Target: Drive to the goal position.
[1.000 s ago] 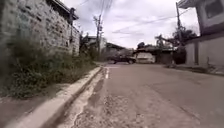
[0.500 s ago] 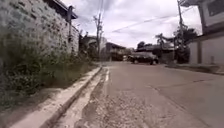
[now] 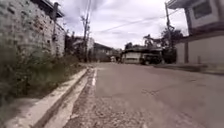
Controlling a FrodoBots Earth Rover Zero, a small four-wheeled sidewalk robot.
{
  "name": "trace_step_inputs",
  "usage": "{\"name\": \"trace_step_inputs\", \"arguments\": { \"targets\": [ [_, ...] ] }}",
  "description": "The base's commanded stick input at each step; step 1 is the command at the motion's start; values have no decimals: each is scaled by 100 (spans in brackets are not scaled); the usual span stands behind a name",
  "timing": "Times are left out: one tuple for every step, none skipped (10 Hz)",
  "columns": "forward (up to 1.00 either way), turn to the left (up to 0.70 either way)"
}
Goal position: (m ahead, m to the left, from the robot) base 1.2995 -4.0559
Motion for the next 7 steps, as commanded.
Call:
{"name": "trace_step_inputs", "arguments": {
  "targets": [
    [70,-21],
    [70,-22],
    [70,-24],
    [70,-25],
    [70,-26],
    [70,-27],
    [70,-27]
  ]
}}
